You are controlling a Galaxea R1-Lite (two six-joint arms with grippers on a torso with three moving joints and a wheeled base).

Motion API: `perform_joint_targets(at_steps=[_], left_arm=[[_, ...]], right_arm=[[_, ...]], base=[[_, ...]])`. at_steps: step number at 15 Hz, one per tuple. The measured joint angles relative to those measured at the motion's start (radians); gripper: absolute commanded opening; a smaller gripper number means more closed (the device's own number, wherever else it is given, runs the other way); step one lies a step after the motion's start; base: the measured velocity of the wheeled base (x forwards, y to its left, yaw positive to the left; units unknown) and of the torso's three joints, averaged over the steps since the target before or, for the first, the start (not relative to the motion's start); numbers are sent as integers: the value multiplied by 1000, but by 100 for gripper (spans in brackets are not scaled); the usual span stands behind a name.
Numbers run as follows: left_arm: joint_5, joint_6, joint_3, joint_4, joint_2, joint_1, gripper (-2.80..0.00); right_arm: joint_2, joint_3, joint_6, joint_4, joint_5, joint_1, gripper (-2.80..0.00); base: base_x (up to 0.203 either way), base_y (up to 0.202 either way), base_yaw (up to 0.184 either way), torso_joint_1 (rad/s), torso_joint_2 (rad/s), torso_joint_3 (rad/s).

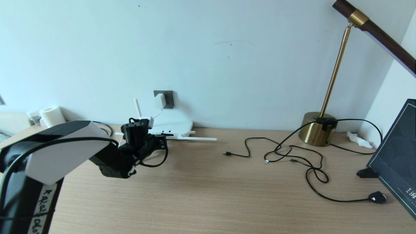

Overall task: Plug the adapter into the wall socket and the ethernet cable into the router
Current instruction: Plug cable into router interface

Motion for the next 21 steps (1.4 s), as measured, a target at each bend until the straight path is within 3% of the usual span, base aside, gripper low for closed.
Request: perform_joint_targets(at_steps=[21], left_arm=[[0,0,-42,53,-1,0,-280]], right_arm=[[0,0,0,0,0,0,0]], base=[[0,0,0,0,0,0]])
